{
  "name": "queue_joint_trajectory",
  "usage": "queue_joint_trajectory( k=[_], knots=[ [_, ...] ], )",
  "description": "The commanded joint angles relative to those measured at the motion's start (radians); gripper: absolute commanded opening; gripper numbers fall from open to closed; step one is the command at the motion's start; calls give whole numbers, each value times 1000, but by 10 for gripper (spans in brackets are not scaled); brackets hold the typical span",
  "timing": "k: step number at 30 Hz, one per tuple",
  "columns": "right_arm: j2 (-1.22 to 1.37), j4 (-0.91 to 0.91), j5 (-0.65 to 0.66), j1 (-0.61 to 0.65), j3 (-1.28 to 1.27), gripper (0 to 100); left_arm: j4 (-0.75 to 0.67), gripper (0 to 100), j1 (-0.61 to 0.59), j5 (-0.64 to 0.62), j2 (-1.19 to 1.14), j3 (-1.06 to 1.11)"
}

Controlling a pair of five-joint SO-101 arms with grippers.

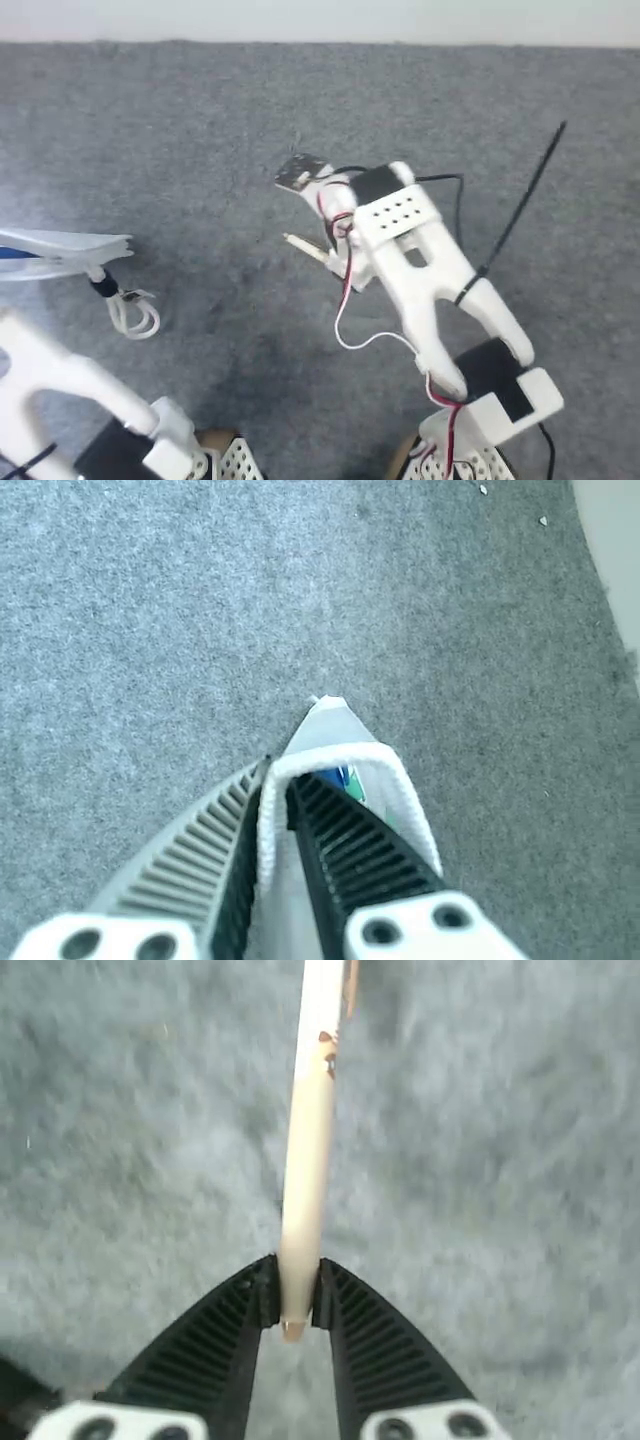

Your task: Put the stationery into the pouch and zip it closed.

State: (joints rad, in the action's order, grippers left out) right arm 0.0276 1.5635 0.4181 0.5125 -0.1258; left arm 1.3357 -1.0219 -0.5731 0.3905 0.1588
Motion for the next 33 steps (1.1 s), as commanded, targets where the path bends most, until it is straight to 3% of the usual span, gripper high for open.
queue_joint_trajectory(
  k=[1, 4, 10, 17, 33],
  knots=[
    [-81, 90, 2, -33, 28, 11, -25, 13, 29, -6, 8, -67],
    [-90, 122, 2, -31, 28, 24, -26, 13, 34, -5, 8, -59],
    [-93, 157, -3, -30, 32, 167, -31, 13, 34, -5, 8, -58],
    [-88, 156, -9, -19, 91, 167, -31, 13, 34, -5, 8, -58],
    [-4, -182, -5, 96, 46, 133, -26, 13, 35, -5, 6, -56]
  ],
)
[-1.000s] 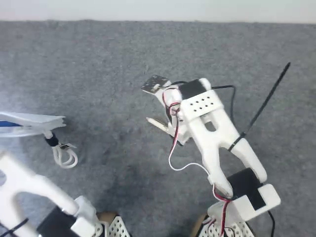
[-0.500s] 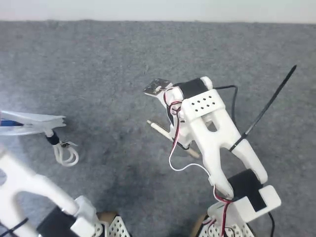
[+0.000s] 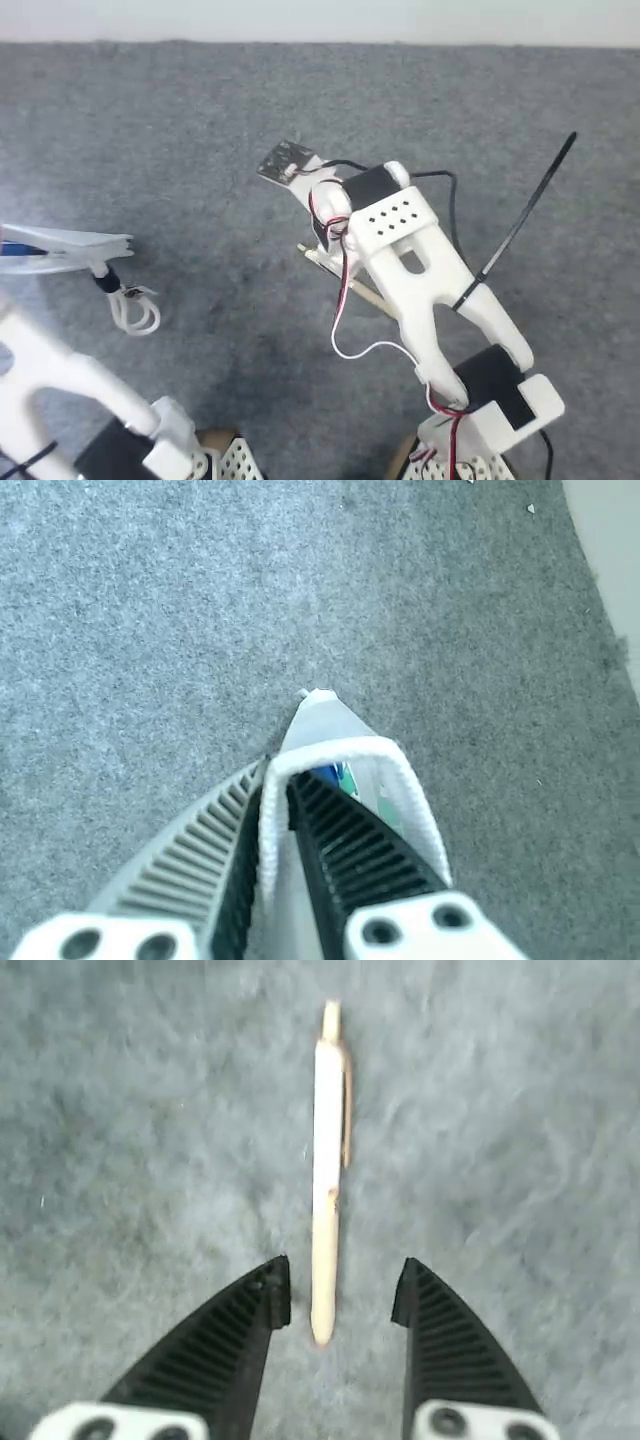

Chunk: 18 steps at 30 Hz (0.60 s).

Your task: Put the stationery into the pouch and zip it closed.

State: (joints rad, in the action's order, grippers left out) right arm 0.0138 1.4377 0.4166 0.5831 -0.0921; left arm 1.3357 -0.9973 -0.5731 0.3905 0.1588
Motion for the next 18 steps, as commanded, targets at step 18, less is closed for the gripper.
queue_joint_trajectory(
  k=[18],
  knots=[
    [271, -240, -5, 125, 18, 169, -32, 13, 11, -3, 6, -44]
  ],
)
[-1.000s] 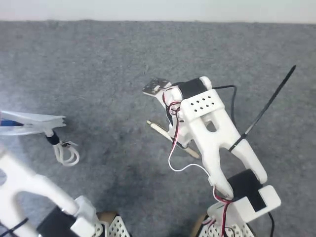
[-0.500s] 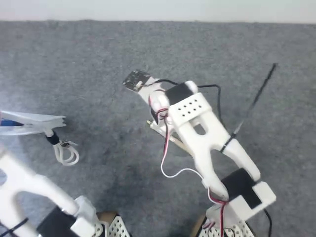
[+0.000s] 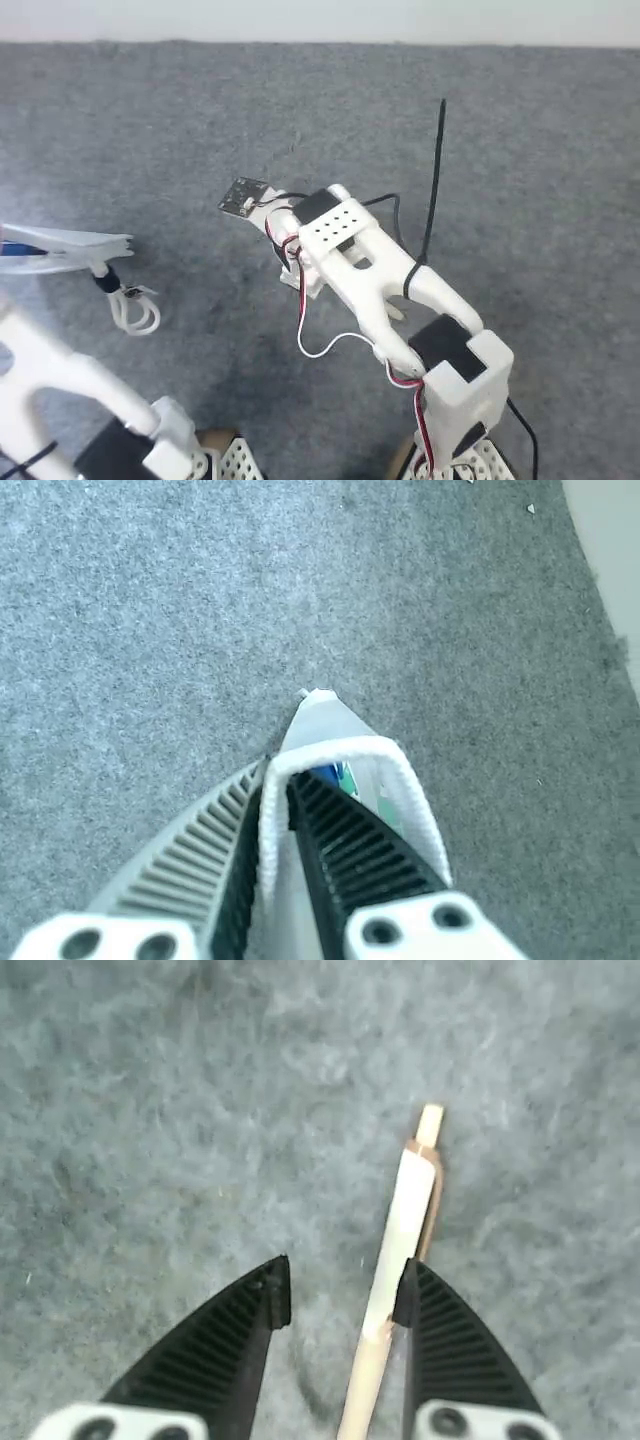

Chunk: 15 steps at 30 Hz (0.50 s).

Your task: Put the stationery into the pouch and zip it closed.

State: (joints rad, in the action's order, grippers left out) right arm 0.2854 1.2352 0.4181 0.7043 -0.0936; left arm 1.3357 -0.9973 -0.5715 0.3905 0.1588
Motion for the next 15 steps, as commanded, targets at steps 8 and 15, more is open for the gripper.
queue_joint_trajectory(
  k=[8, 15],
  knots=[
    [73, -76, 0, -2, 20, 167, -32, 13, 11, -5, 6, -44],
    [94, -76, 0, -54, 29, 166, -32, 13, 9, -3, 6, -42]
  ],
)
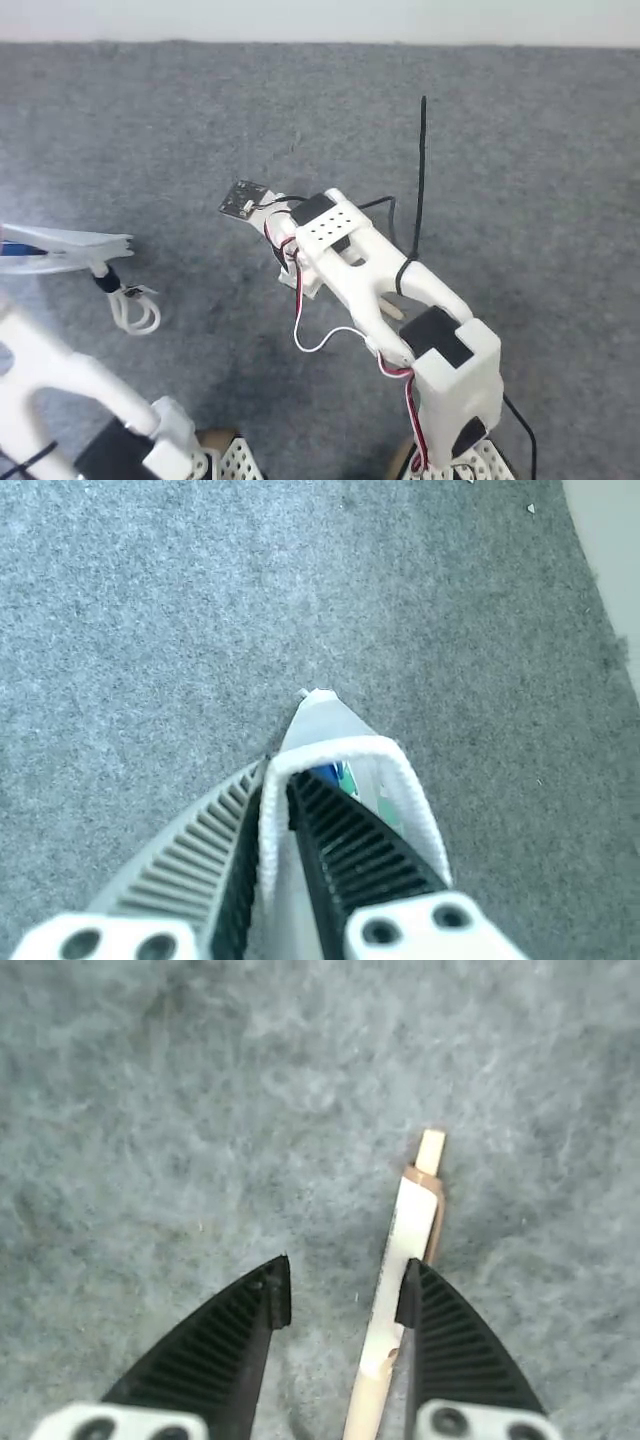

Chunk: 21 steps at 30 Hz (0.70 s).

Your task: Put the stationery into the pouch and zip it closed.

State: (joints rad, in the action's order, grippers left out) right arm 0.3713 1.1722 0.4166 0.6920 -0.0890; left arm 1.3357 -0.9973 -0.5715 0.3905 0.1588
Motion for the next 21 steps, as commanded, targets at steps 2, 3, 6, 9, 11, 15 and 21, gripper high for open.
queue_joint_trajectory(
  k=[2, 3, 6, 9, 11, 15, 21],
  knots=[
    [22, -8, 2, -62, 35, 166, -32, 13, 9, -3, 6, -42],
    [31, -7, 2, -67, 41, 166, -32, 13, 8, -3, 6, -42],
    [70, -7, 2, -70, 61, 166, -32, 13, 8, -3, 6, -42],
    [108, -5, 2, -74, 103, 166, -32, 13, 8, -3, 6, -42],
    [119, -4, 2, -82, 114, 165, -32, 13, 6, -3, 6, -42],
    [122, -2, 2, -82, 115, 87, -32, 13, 6, -3, 6, -42],
    [108, -4, 2, -82, 118, 4, -32, 13, 8, -3, 6, -42]
  ],
)
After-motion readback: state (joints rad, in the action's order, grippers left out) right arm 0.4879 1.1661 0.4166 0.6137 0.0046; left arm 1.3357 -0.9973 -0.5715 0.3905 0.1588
